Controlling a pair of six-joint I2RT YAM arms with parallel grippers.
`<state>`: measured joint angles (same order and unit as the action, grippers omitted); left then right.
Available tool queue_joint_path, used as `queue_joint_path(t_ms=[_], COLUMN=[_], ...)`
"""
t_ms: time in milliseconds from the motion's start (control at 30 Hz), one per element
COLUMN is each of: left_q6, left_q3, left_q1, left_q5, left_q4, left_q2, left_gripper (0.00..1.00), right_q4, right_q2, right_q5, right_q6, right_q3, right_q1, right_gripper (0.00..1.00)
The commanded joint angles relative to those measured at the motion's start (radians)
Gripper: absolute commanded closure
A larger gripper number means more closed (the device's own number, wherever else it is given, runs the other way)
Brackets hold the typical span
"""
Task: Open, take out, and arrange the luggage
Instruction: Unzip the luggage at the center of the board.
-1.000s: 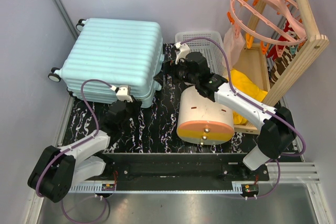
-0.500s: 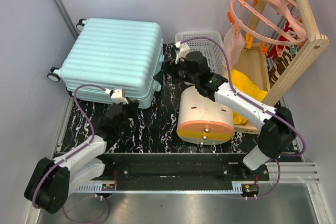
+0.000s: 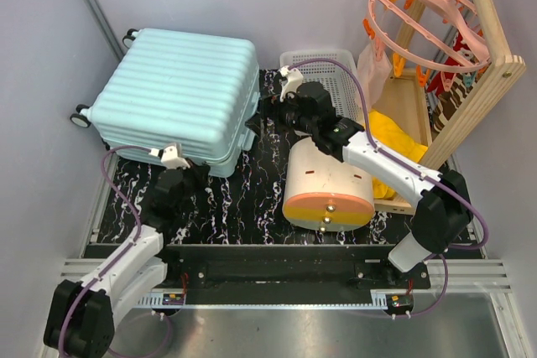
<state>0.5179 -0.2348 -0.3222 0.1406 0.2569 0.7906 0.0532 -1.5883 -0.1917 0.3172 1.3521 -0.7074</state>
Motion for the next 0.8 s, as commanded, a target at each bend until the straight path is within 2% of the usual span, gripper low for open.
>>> queue_joint_path(t_ms=[0,233,433,600,767], left_q6=[0.002,-0.004,-0.007,-0.013,-0.006], left_q3=[-0.008,-0.017,-0.023,-0.043,-0.041], left_q1=[0.064,0.077,0.081,0.081,0.081], left_q5=[0.090,0.073,0.056,0.030,0.011], left_q4=[0.058,0.022,0.016,0.005,0.018], left_q2=[-0.056,-0.086,-0.102,-0.100,-0.093], left_gripper=[1.00,1.00,1.00,1.00,1.00], right_q4=[0.000,0.059,0.160,0.180,0.206], right_q2=[-0.021,-0.127,-0.281,-0.369,-0.478], right_q5=[0.037,0.061,0.124,0.210,0.209], right_q6=[-0.018,0.040,0.074,0.108,0.148], right_q3=[0.045,0.111,0.240,0.281,0.378], right_q1=[-0.007,0.006,0.006,0.006,0.008], right_gripper=[0.06,0.10,0.16,0.20,0.23])
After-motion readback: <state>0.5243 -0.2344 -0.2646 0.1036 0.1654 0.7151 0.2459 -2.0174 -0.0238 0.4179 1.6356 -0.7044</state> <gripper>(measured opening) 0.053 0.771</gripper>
